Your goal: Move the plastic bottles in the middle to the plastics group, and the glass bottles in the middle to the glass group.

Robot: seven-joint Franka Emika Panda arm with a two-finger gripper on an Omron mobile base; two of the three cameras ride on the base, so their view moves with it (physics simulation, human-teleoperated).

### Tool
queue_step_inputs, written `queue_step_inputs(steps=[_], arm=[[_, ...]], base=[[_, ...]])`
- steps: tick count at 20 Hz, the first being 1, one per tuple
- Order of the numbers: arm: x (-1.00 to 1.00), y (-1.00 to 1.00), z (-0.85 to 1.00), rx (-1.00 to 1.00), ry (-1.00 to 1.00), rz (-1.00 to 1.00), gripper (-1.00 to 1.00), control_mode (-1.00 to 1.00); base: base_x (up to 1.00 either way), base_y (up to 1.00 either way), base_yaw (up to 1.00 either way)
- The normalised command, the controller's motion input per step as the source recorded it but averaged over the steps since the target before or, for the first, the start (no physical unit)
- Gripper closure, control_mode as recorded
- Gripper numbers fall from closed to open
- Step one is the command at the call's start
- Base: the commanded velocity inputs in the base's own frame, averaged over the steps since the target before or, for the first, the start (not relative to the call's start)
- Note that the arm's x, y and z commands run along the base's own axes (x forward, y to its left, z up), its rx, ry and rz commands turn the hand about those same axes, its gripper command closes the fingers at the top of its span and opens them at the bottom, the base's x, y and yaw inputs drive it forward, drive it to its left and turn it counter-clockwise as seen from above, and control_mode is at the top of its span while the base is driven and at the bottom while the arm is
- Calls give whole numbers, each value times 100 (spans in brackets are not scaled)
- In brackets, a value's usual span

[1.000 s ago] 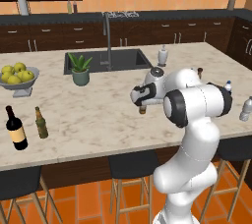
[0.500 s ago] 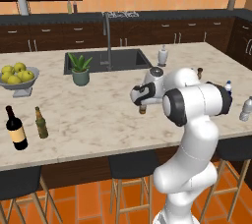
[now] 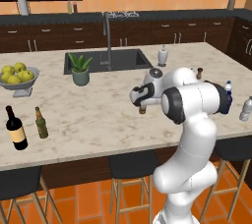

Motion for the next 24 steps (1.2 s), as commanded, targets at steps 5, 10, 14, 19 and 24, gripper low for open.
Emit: queue_step_inputs(steps=[5,10,14,19,24], arm=[[3,0,-6,0,-1,0,-100,-100],[0,0,0,0,0,0,100,-100],[0,0,0,0,0,0,100,-100],[-6,11,41,0,-2,3,100,-100],[-26,47,51,0,0,21,100,-100]], base=[[0,0,0],[0,0,0],[0,0,0],[0,0,0],[0,0,0]])
